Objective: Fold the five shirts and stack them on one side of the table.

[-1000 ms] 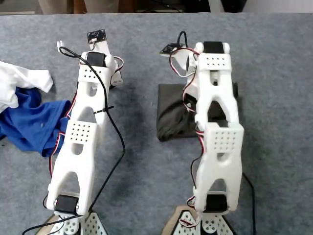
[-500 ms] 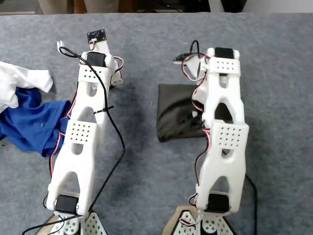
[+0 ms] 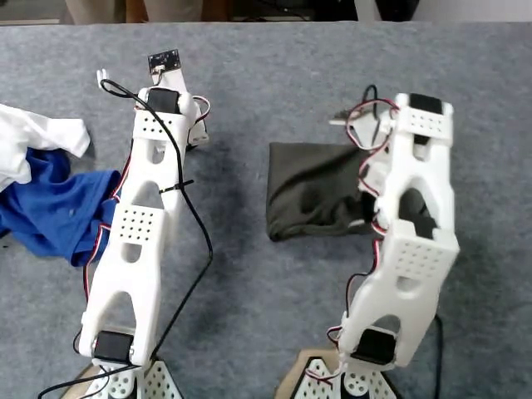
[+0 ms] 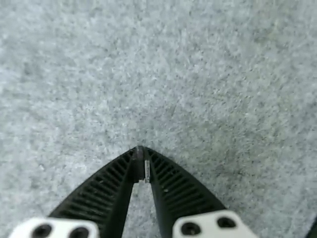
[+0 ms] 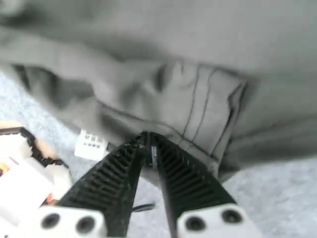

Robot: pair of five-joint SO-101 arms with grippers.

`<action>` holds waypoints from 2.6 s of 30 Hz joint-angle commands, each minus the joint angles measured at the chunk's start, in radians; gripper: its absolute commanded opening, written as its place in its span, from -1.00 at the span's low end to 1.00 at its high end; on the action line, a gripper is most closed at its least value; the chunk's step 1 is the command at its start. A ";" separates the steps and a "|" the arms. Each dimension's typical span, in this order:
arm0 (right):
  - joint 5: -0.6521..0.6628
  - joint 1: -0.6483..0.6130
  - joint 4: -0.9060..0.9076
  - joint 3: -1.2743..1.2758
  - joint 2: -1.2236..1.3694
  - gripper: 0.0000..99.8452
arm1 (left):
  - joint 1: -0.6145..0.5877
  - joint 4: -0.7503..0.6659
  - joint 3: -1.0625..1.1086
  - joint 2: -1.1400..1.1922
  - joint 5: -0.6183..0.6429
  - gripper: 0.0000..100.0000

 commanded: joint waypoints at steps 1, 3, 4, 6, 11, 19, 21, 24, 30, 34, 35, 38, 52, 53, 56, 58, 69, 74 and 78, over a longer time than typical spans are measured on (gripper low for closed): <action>0.011 0.048 0.015 0.044 -0.114 -0.99 | -0.003 -0.012 -0.051 -0.015 -0.008 -0.96; 0.011 0.061 0.015 0.056 -0.139 -0.99 | -0.003 -0.012 -0.051 -0.015 -0.008 -0.96; 0.011 0.061 0.015 0.056 -0.151 -0.99 | -0.003 -0.012 -0.051 -0.015 -0.008 -0.96; 0.011 0.053 0.014 0.044 -0.177 -0.99 | -0.005 -0.012 -0.051 -0.015 -0.008 -0.96; -0.049 -0.079 -0.003 -0.150 -0.180 -0.99 | -0.008 -0.012 -0.051 -0.015 -0.008 -0.96; -0.101 -0.231 0.002 -0.493 0.136 -0.99 | -0.008 -0.012 -0.051 -0.015 -0.008 -0.96; -0.103 -0.228 0.017 -0.559 0.216 -0.99 | -0.008 -0.012 -0.051 -0.015 -0.008 -0.96; -0.112 -0.209 0.020 -0.590 0.277 -0.99 | -0.008 -0.012 -0.051 -0.015 -0.008 -0.96; -0.114 -0.168 0.020 -0.521 0.265 -0.99 | -0.008 -0.012 -0.051 -0.015 -0.008 -0.96; -0.110 -0.150 0.020 -0.400 0.206 -0.99 | -0.008 -0.012 -0.051 -0.015 -0.008 -0.96; -0.109 -0.140 0.020 -0.371 0.196 -0.99 | -0.008 -0.012 -0.051 -0.015 -0.008 -0.96; -0.107 -0.113 0.017 -0.303 0.179 -0.99 | -0.008 -0.012 -0.051 -0.015 -0.008 -0.96; -0.094 -0.039 0.015 -0.028 -0.081 -0.99 | -0.009 -0.012 -0.051 -0.015 -0.008 -0.96; -0.081 -0.036 0.015 0.001 -0.104 -0.99 | -0.009 -0.012 -0.051 -0.015 -0.008 -0.96; -0.060 -0.008 0.012 0.077 -0.151 -0.99 | -0.009 -0.012 -0.051 -0.015 -0.008 -0.96; -0.058 0.024 -0.003 0.125 -0.166 -0.99 | -0.009 -0.012 -0.051 -0.015 -0.008 -0.96; -0.049 0.099 -0.014 0.214 -0.248 -0.99 | -0.009 -0.012 -0.051 -0.015 -0.008 -0.96; -0.080 0.096 -0.008 0.182 -0.409 -0.99 | -0.009 -0.012 -0.051 -0.015 -0.008 -0.96; -0.137 0.096 -0.025 0.085 -0.533 -0.99 | -0.002 -0.012 -0.051 -0.016 -0.008 -0.96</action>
